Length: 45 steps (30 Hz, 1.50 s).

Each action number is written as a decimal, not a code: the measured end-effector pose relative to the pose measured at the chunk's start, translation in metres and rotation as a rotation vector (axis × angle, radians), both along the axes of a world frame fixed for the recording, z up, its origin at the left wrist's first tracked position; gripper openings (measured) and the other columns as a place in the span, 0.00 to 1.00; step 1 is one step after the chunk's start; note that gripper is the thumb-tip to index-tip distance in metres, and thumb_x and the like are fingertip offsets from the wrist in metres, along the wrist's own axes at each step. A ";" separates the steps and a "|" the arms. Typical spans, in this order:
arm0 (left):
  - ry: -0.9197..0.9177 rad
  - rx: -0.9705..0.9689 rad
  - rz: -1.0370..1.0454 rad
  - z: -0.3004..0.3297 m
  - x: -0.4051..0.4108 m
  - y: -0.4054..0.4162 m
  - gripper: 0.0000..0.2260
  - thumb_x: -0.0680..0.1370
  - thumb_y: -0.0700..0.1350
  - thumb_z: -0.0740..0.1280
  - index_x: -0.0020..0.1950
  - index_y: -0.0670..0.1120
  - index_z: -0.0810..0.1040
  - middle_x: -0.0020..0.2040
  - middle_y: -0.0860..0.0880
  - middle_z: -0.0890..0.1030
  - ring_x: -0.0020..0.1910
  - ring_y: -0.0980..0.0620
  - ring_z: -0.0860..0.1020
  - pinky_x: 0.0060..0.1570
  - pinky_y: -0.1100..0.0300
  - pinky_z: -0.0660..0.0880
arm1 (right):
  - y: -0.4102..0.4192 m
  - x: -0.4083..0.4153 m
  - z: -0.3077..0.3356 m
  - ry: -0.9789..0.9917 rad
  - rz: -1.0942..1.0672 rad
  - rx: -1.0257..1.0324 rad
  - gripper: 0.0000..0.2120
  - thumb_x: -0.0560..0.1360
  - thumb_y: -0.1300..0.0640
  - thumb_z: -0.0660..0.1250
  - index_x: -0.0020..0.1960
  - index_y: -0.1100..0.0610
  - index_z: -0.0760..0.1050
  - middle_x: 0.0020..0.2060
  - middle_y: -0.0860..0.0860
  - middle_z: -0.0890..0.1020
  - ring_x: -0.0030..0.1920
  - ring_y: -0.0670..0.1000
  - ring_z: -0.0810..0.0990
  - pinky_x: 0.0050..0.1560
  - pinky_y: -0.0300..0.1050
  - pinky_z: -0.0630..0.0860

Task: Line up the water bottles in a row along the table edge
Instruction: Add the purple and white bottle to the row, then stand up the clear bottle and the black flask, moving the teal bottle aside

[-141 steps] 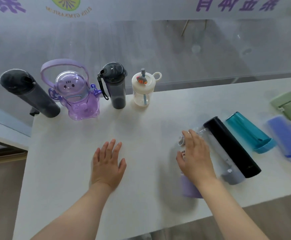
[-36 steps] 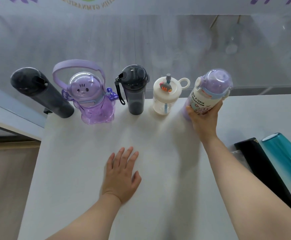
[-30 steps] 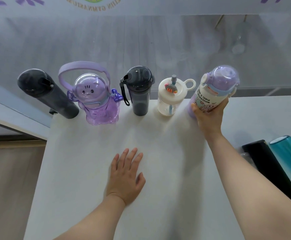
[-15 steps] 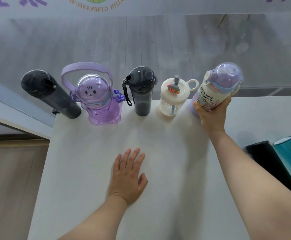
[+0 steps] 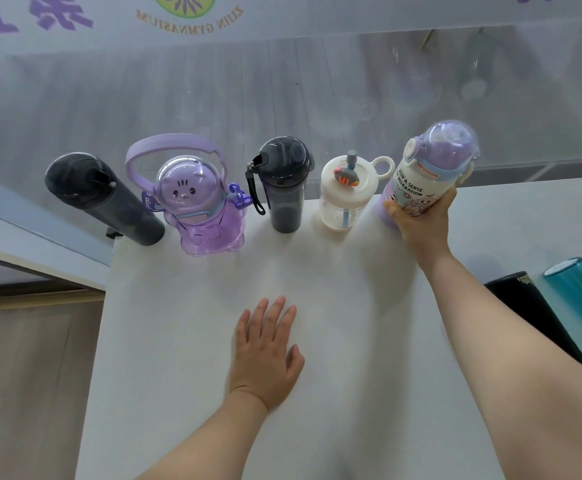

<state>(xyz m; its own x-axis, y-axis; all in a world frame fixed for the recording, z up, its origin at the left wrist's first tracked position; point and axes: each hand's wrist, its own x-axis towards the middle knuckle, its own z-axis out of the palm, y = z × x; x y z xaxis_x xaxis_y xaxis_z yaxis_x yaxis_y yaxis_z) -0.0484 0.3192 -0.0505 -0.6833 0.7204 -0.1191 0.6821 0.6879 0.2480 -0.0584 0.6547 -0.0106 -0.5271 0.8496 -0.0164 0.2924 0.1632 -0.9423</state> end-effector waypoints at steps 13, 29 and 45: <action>-0.010 -0.092 -0.037 0.002 0.004 0.000 0.28 0.75 0.54 0.54 0.74 0.45 0.64 0.75 0.44 0.64 0.74 0.41 0.61 0.69 0.40 0.56 | -0.050 0.113 0.043 -0.419 0.063 0.086 0.36 0.75 0.59 0.68 0.77 0.59 0.55 0.75 0.55 0.63 0.75 0.54 0.61 0.71 0.44 0.59; -0.125 -0.036 -0.131 0.016 0.099 0.055 0.29 0.69 0.49 0.56 0.70 0.45 0.65 0.68 0.38 0.72 0.65 0.38 0.72 0.66 0.45 0.64 | -0.058 0.301 0.065 -0.570 0.392 0.085 0.32 0.79 0.54 0.63 0.78 0.52 0.52 0.76 0.47 0.58 0.76 0.46 0.57 0.72 0.39 0.56; 0.130 -0.105 -0.598 0.054 0.216 0.202 0.40 0.66 0.52 0.75 0.75 0.51 0.62 0.76 0.47 0.63 0.74 0.43 0.63 0.71 0.46 0.59 | 0.024 0.365 0.046 -0.628 0.514 0.237 0.38 0.76 0.50 0.68 0.78 0.48 0.49 0.77 0.50 0.54 0.75 0.52 0.60 0.71 0.47 0.66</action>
<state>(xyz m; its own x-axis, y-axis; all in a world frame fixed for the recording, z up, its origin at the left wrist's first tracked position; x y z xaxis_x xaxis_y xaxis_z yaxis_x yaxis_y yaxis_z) 0.1675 0.5216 0.0033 -0.1782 0.9720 -0.1531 0.9772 0.1931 0.0884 0.3068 0.6782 0.0359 -0.8018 0.5241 -0.2871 0.5853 0.5920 -0.5541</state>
